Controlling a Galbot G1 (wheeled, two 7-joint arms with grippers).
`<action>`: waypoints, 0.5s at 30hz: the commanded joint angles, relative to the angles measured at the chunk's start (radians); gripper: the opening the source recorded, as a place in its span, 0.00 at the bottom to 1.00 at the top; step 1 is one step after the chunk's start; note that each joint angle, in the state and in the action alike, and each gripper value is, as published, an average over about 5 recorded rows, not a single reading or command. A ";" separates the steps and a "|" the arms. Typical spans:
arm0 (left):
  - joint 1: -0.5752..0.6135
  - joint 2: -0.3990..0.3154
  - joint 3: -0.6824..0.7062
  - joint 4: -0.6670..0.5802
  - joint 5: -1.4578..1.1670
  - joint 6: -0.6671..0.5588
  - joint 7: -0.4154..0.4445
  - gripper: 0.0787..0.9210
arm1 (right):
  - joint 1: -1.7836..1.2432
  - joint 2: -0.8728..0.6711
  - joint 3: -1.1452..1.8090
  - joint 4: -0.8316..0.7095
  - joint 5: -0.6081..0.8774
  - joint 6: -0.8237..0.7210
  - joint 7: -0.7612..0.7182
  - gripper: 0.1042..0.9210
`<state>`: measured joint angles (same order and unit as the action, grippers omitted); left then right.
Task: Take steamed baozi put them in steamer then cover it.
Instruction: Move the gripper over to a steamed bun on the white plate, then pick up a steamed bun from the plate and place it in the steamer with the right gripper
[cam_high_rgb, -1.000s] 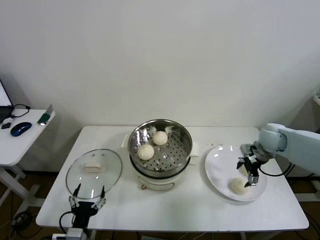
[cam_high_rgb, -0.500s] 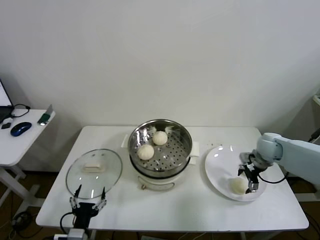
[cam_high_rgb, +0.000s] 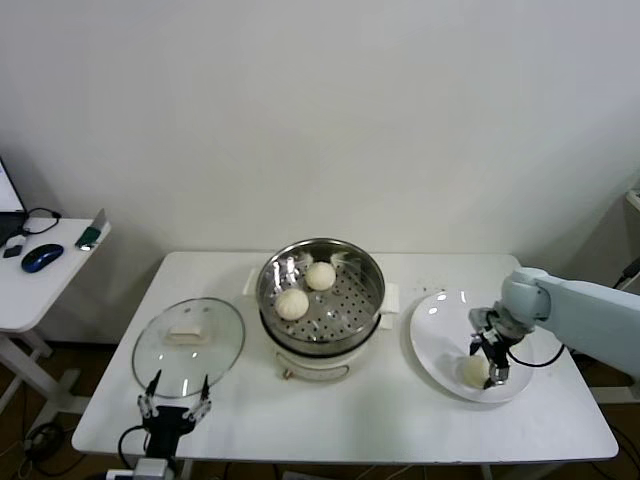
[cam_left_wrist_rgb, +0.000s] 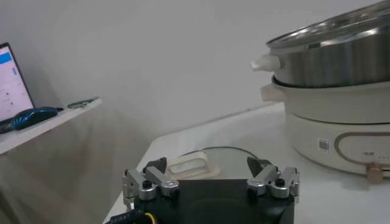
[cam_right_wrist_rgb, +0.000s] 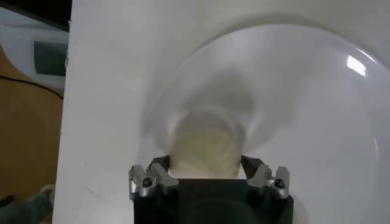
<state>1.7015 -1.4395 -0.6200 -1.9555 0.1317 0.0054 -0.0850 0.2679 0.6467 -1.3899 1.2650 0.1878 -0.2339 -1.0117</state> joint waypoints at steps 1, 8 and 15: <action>0.000 -0.001 0.002 0.000 0.002 0.000 0.000 0.88 | 0.009 0.011 -0.010 -0.007 -0.004 0.005 -0.002 0.76; 0.002 0.000 0.004 0.000 0.003 0.000 0.001 0.88 | 0.075 0.024 -0.037 -0.016 -0.001 0.049 -0.018 0.72; 0.004 0.004 0.006 -0.007 0.005 0.001 0.001 0.88 | 0.305 0.090 -0.122 0.003 -0.043 0.277 -0.094 0.71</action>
<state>1.7047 -1.4377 -0.6149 -1.9600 0.1360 0.0057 -0.0845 0.4036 0.6966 -1.4555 1.2622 0.1672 -0.1153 -1.0620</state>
